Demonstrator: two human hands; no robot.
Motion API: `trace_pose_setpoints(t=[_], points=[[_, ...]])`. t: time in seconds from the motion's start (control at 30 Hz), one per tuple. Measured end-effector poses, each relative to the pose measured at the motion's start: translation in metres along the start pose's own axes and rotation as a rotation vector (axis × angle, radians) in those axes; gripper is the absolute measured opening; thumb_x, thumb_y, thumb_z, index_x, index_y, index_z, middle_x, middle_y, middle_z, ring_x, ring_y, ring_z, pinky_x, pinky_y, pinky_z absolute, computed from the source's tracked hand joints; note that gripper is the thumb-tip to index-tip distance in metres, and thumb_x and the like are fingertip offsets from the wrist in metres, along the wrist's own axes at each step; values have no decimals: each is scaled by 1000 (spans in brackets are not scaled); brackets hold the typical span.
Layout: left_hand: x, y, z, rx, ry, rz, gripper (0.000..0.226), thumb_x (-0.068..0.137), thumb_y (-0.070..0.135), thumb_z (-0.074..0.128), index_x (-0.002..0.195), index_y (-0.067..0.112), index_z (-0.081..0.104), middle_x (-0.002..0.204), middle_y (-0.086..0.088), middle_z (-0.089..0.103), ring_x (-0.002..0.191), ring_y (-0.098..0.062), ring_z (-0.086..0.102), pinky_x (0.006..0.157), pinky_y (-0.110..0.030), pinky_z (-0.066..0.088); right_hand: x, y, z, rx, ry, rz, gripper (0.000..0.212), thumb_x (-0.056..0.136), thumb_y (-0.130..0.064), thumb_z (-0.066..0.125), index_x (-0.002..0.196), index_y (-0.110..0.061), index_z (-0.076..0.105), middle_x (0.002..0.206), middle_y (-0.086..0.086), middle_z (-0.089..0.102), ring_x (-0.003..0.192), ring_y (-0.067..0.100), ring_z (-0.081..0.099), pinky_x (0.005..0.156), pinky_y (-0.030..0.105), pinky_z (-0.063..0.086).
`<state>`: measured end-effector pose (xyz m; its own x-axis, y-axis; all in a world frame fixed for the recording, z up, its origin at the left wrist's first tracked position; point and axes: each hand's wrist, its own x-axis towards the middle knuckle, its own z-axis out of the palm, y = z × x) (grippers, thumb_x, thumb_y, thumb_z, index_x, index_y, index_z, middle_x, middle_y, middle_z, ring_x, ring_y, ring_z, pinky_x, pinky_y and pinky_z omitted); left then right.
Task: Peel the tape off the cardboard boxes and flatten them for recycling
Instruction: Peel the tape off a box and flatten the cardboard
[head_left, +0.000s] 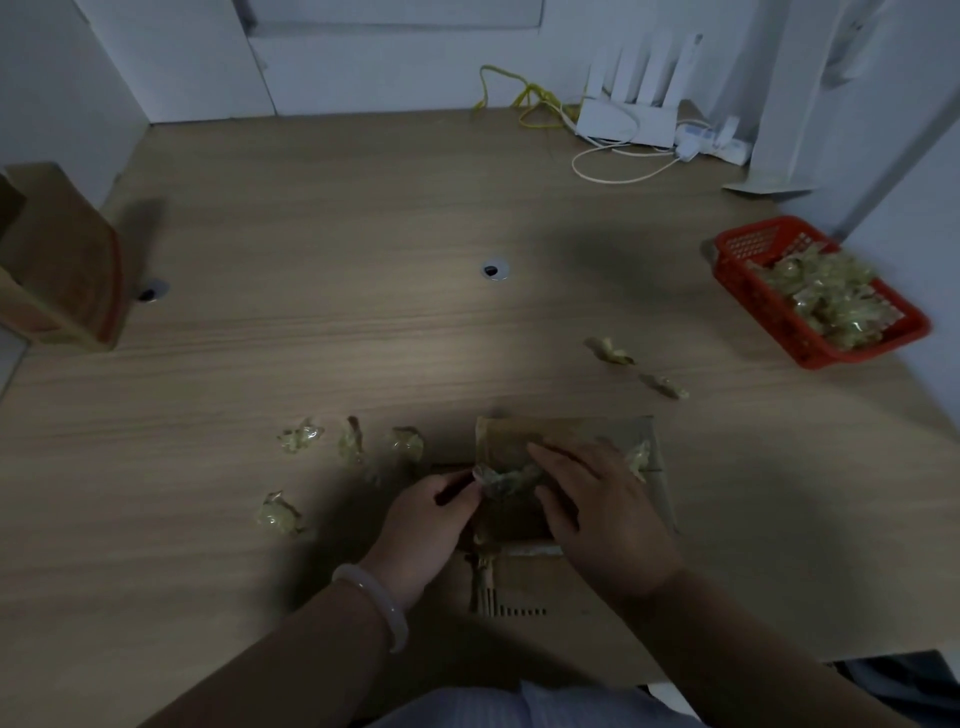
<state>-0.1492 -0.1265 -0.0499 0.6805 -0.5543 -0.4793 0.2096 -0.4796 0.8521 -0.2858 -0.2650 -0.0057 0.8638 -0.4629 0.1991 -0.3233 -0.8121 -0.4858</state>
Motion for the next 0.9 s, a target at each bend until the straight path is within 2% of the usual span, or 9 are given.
trace_pose_setpoints(t=[0.07, 0.2, 0.3, 0.5, 0.6, 0.67, 0.77, 0.83, 0.9], points=[[-2, 0, 0, -133, -19, -68, 29, 74, 59, 63, 87, 37, 73, 96, 3, 74, 96, -19, 68, 92, -47, 52, -8, -1, 3, -86, 12, -96, 37, 83, -24, 69, 120, -19, 66, 115, 2, 64, 108, 23, 57, 96, 31, 41], [-3, 2, 2, -225, -19, -154, 25, 93, 38, 55, 88, 20, 70, 95, -6, 72, 95, -23, 68, 93, -47, 52, -14, 7, 8, -29, 5, -68, 37, 82, -23, 72, 118, -19, 67, 114, -2, 65, 109, 22, 59, 98, 35, 45], [1, 1, 6, -83, 26, -127, 23, 95, 25, 56, 79, 25, 73, 84, -1, 74, 85, -20, 70, 88, -46, 54, -13, 9, 10, -13, 7, -81, 37, 82, -24, 72, 118, -19, 67, 114, -2, 65, 110, 21, 58, 99, 37, 45], [17, -4, 7, 131, 135, -35, 9, 91, 25, 61, 87, 30, 67, 91, -1, 71, 82, -16, 66, 78, -38, 56, -13, 9, 10, 2, -6, -54, 41, 80, -24, 75, 120, -20, 66, 115, -2, 65, 110, 21, 58, 98, 33, 43], [23, -3, 9, 228, 79, -24, 7, 95, 29, 54, 91, 32, 59, 91, 7, 64, 84, -11, 60, 68, -28, 48, -12, 10, 10, 1, 3, -76, 42, 79, -22, 76, 120, -19, 66, 114, -1, 66, 109, 20, 58, 98, 31, 42], [26, -2, 10, 305, 29, -20, 9, 98, 30, 49, 99, 27, 57, 92, 8, 58, 87, -13, 55, 69, -26, 40, -10, 10, 9, -5, 10, -83, 42, 78, -21, 77, 119, -17, 67, 112, 0, 66, 107, 21, 59, 97, 31, 42], [25, 0, 11, 289, -17, -48, 16, 100, 28, 43, 103, 21, 57, 95, 4, 59, 85, -13, 55, 66, -27, 37, -9, 9, 9, -9, 0, -75, 43, 77, -19, 78, 119, -16, 67, 111, 2, 67, 106, 24, 60, 96, 32, 42], [22, 1, 8, 234, -29, -77, 17, 101, 27, 41, 97, 25, 57, 95, 0, 62, 82, -12, 57, 62, -27, 39, -9, 9, 9, 1, -7, -55, 42, 78, -20, 77, 119, -16, 67, 112, 2, 67, 107, 24, 60, 96, 32, 41], [18, -2, 0, 148, -24, -95, 20, 100, 27, 43, 88, 28, 58, 94, -3, 63, 83, -15, 60, 66, -30, 47, -10, 9, 9, 12, -20, -33, 42, 80, -22, 75, 121, -18, 66, 113, 1, 66, 109, 23, 59, 97, 32, 41]])
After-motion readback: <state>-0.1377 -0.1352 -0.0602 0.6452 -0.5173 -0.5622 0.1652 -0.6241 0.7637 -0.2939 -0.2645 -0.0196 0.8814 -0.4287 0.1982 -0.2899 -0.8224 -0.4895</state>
